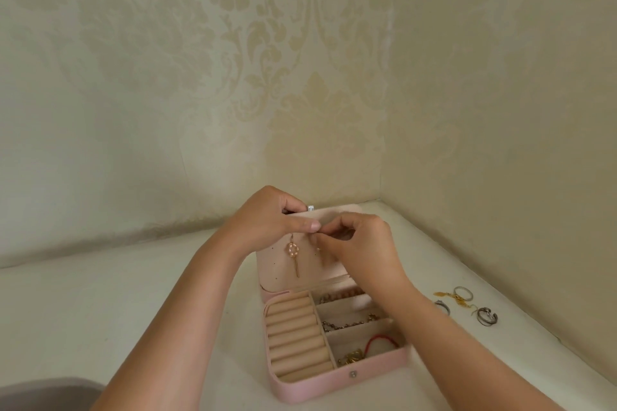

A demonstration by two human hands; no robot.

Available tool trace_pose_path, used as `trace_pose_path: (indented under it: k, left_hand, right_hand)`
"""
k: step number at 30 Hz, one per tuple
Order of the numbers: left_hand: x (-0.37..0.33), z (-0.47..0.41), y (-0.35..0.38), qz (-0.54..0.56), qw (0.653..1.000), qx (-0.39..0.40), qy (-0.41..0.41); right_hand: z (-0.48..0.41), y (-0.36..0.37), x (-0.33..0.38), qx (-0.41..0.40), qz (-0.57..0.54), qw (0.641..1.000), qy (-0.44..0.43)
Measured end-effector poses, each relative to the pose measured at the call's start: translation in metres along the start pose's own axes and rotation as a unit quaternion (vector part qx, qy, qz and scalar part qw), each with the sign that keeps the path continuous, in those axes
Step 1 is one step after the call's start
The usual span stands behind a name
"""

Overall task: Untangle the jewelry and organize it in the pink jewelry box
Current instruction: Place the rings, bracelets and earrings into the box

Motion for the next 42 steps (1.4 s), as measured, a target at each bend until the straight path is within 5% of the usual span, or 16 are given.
trace_pose_path:
  k: [3,6,10,21,30,38,42]
  left_hand:
    - [0.0,0.0,0.0,-0.01,1.0,-0.005,-0.012]
    - [-0.001,0.0,0.001,-0.028,1.0,-0.008,-0.009]
    - [-0.006,0.001,0.003,-0.077,0.997,0.005,0.008]
    - [-0.012,-0.001,0.008,-0.151,0.988,0.024,-0.009]
    - [-0.01,0.001,0.01,-0.146,0.989,0.011,-0.007]
    - [-0.009,0.0,0.008,-0.142,0.99,-0.011,0.006]
    - [-0.009,0.001,0.009,-0.142,0.99,-0.016,0.004]
  right_hand:
    - [-0.012,-0.031,0.008,0.097,0.101,0.99,0.003]
    - [-0.02,-0.088,0.002,0.106,0.249,0.961,0.05]
    - [-0.017,-0.134,-0.031,0.145,0.409,0.878,0.205]
    - [-0.023,-0.118,-0.063,0.15,0.509,0.795,0.293]
    - [-0.027,-0.097,-0.065,0.181,0.44,0.842,0.255]
    - [-0.039,-0.074,-0.074,0.1,0.275,0.932,0.215]
    - [-0.041,-0.089,-0.07,0.088,0.242,0.947,0.193]
Point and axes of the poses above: each hand's wrist, its own z-axis away from the middle knuckle, its own y-axis out of the palm, x = y × z, the point moved 3 cm from there along -z, towards the middle knuckle, and after that the axes turned 7 degrees about y, right-handed, at the moved point
